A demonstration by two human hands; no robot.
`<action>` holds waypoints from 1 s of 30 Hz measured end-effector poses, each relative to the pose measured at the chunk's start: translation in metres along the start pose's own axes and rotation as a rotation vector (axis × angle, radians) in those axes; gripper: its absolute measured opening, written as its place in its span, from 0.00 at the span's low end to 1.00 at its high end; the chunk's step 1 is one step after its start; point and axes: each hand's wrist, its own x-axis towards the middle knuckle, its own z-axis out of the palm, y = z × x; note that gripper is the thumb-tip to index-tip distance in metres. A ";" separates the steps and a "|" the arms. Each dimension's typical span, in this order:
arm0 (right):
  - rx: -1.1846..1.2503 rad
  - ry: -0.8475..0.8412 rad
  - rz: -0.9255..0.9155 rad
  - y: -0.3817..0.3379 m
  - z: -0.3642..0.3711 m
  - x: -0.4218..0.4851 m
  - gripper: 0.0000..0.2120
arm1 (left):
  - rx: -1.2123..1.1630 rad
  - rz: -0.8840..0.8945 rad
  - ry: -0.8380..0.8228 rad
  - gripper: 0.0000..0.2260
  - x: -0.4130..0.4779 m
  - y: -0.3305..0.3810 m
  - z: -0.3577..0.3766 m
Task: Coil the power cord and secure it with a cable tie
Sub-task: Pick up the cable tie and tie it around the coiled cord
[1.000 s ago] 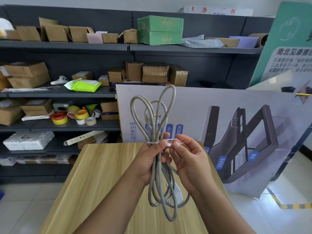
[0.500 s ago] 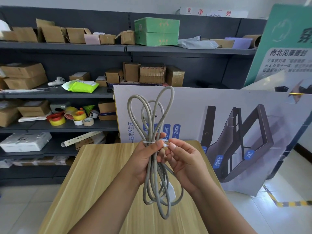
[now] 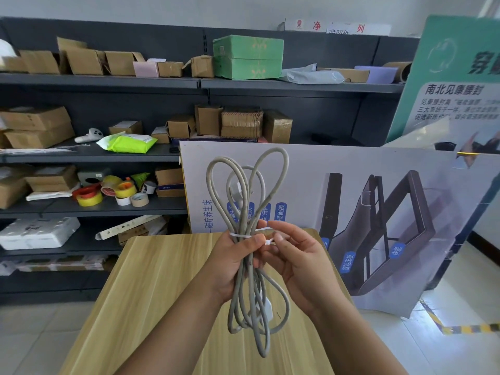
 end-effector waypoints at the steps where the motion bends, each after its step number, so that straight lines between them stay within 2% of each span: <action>1: 0.031 0.011 0.014 0.000 0.000 0.000 0.12 | -0.003 -0.005 0.002 0.13 -0.001 0.000 0.001; 5: 0.109 0.007 0.031 0.002 0.002 -0.003 0.19 | 0.011 0.018 0.041 0.13 -0.002 -0.002 0.004; 10: 0.140 -0.003 0.030 0.002 0.005 -0.006 0.20 | -0.005 0.043 0.079 0.10 -0.004 -0.001 0.008; 14: 0.244 0.048 0.059 0.002 -0.004 -0.005 0.18 | -0.009 0.046 0.086 0.10 -0.005 -0.002 0.008; 17: 0.201 0.064 0.020 0.003 -0.002 -0.007 0.19 | 0.005 0.034 0.103 0.11 -0.006 -0.003 0.007; 22: 0.130 0.059 -0.033 0.002 0.002 -0.011 0.12 | -0.029 0.017 0.101 0.15 -0.008 -0.003 0.008; 30: 0.114 0.069 -0.064 0.012 0.010 -0.011 0.14 | 0.007 0.019 0.167 0.14 -0.009 -0.007 0.008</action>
